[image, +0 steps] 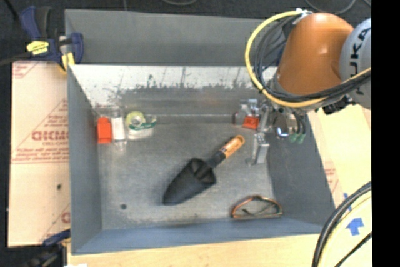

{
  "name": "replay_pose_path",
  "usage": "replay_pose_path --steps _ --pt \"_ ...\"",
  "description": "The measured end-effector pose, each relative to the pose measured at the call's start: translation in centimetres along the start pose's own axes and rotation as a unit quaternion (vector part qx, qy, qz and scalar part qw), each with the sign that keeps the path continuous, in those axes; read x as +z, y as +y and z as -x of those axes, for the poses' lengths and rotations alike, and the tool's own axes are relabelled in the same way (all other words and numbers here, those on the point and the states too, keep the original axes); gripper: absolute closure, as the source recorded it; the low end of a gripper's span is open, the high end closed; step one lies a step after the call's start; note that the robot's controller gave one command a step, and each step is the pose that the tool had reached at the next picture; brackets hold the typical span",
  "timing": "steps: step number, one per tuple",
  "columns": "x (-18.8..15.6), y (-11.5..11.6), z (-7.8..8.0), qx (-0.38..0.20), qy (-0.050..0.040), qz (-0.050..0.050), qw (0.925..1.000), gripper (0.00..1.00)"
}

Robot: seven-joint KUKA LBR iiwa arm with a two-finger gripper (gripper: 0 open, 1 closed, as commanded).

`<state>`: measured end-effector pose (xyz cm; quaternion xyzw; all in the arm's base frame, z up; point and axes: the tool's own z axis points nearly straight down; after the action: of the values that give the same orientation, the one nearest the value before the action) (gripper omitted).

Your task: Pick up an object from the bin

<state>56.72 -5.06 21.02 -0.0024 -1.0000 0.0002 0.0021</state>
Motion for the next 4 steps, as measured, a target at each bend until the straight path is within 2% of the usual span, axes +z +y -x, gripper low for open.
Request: replay_pose_path --steps 1,2,3,4 --pt "-0.5 0.0 0.1 -0.001 -0.0039 0.0 1.0 0.0" --pt "3.3 2.8 1.8 -0.007 -0.008 -0.001 0.9999 0.0" --pt "7.3 3.5 -0.2 0.039 -0.0043 0.001 0.9992 0.0" --pt "12.4 2.8 -1.3 0.169 -0.0096 0.001 0.9856 0.0"
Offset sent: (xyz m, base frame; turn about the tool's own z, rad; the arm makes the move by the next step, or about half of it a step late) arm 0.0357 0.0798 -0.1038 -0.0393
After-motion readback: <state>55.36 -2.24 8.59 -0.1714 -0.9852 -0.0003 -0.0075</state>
